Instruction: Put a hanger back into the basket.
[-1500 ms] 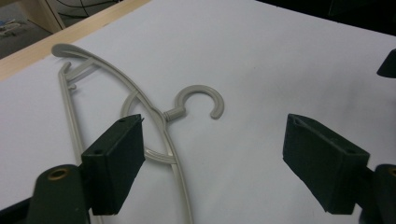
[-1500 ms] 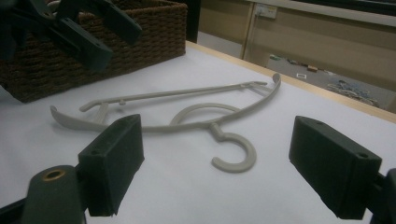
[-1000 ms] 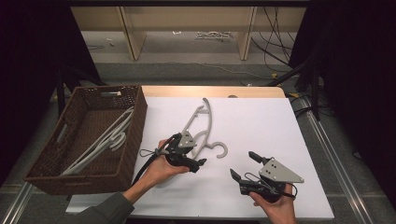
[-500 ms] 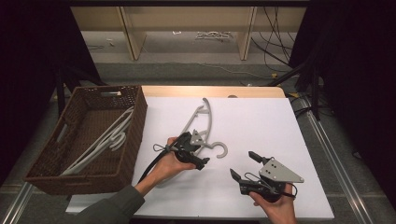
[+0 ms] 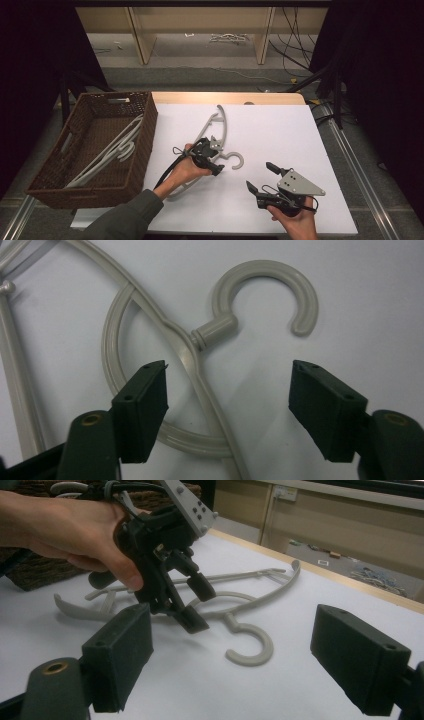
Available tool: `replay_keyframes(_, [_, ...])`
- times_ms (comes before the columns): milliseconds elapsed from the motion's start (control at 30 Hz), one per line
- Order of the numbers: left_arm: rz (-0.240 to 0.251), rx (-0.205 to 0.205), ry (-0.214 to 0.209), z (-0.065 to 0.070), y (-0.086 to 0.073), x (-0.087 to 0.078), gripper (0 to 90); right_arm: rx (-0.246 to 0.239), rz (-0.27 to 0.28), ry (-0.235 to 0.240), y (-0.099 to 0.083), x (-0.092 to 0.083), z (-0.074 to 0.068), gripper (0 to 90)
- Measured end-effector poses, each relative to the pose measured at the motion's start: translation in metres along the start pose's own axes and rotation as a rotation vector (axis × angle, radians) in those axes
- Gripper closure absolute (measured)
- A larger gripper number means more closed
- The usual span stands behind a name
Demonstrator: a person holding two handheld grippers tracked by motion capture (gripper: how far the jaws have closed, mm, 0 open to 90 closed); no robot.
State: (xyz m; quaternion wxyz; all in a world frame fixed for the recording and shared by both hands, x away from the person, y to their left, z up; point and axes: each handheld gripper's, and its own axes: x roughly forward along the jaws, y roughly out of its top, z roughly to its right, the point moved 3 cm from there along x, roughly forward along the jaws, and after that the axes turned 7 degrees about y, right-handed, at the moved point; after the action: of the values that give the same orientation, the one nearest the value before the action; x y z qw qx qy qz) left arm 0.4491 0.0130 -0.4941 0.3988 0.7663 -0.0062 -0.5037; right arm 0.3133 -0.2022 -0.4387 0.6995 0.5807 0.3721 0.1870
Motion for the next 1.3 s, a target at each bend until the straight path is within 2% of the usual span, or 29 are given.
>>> replay_keyframes(33, [0.005, 0.010, 0.002, -0.001, 0.000, 0.001, 35.4, -0.003, 0.000, 0.001, 0.000, 0.000, 0.000, 18.0])
replay_keyframes(233, [-0.049, 0.022, 0.011, -0.001, 0.004, 0.005, 40.1, -0.001, 0.001, 0.004, 0.000, 0.000, 0.000, 18.0])
replay_keyframes(300, [-0.069, 0.027, -0.003, -0.003, 0.005, 0.006, 40.9, -0.007, 0.001, 0.002, 0.000, 0.000, 0.000, 18.1])
replay_keyframes(367, [-0.087, 0.012, 0.002, -0.004, 0.005, 0.009, 43.9, -0.004, 0.000, 0.003, 0.000, 0.000, 0.000, 18.1])
replay_keyframes(400, [-0.095, -0.008, -0.009, -0.005, 0.005, 0.011, 45.5, 0.010, -0.008, 0.010, 0.000, 0.000, -0.002, 18.1])
replay_keyframes(467, [-0.108, -0.013, -0.017, -0.006, 0.006, 0.010, 46.9, -0.005, 0.002, 0.006, 0.000, 0.000, 0.000, 18.1])
replay_keyframes(533, [-0.127, 0.001, -0.029, -0.008, 0.006, 0.010, 48.0, -0.005, 0.002, 0.006, 0.000, 0.001, 0.000, 18.1])
replay_keyframes(567, [-0.164, -0.002, -0.049, -0.009, 0.007, 0.009, 49.4, 0.009, -0.008, 0.011, 0.000, 0.000, -0.002, 18.1])
replay_keyframes(633, [-0.171, -0.028, -0.059, -0.010, 0.007, 0.010, 53.1, 0.010, -0.010, 0.013, 0.000, 0.000, -0.002, 18.2])
replay_keyframes(700, [-0.184, -0.016, -0.068, -0.013, 0.008, 0.010, 54.4, -0.002, -0.004, 0.008, 0.000, 0.000, -0.001, 18.2])
replay_keyframes(733, [-0.191, -0.028, -0.083, -0.013, 0.008, 0.010, 55.6, 0.009, -0.009, 0.012, 0.000, 0.000, -0.002, 18.2])
replay_keyframes(767, [-0.192, -0.047, -0.087, -0.013, 0.009, 0.011, 56.7, 0.000, -0.004, 0.009, 0.000, 0.000, -0.001, 18.2])
replay_keyframes(800, [-0.213, -0.047, -0.093, -0.014, 0.010, 0.011, 57.6, -0.006, 0.002, 0.004, 0.000, 0.000, 0.000, 18.2])
replay_keyframes(833, [-0.222, -0.047, -0.092, -0.015, 0.011, 0.011, 58.8, 0.010, -0.011, 0.013, 0.000, 0.000, -0.002, 18.2])
replay_keyframes(900, [-0.237, -0.057, -0.091, -0.015, 0.012, 0.012, 61.6, 0.009, -0.008, 0.013, 0.000, 0.000, -0.002, 18.2])
replay_keyframes(933, [-0.246, -0.052, -0.090, -0.016, 0.013, 0.012, 63.6, -0.008, 0.001, 0.007, 0.001, 0.000, -0.001, 18.2])
replay_keyframes(1067, [-0.261, -0.053, -0.086, -0.018, 0.013, 0.012, 69.9, -0.006, 0.000, 0.006, 0.000, 0.000, 0.000, 18.2])
replay_keyframes(1133, [-0.263, -0.080, -0.093, -0.020, 0.014, 0.013, 72.4, -0.008, 0.001, 0.007, 0.001, 0.000, -0.001, 18.2])
replay_keyframes(1300, [-0.280, -0.041, -0.100, -0.021, 0.016, 0.013, 77.5, -0.007, 0.000, 0.008, 0.000, 0.001, -0.001, 18.3])
